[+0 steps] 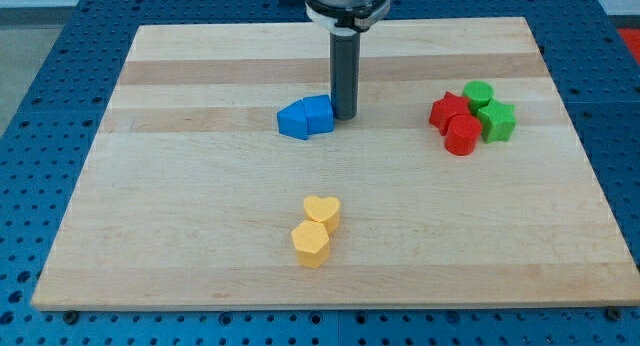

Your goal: Slide the yellow hexagon along with the yellow heart slightly up

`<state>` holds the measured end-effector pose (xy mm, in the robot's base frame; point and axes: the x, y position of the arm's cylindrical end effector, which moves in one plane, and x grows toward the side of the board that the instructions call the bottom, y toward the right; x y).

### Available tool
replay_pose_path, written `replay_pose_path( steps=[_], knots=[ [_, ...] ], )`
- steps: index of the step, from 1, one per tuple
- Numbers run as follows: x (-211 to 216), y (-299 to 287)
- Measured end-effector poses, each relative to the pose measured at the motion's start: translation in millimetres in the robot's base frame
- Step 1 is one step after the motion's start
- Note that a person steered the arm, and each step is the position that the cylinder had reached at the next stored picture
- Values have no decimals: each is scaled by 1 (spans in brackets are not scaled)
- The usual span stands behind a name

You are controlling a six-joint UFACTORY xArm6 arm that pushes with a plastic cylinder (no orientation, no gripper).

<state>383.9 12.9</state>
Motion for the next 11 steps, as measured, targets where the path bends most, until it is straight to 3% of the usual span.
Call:
replay_pose_path(
  steps=[4, 6, 9, 11],
  knots=[
    [160, 47],
    [233, 26],
    [234, -41],
    [215, -41]
  ],
)
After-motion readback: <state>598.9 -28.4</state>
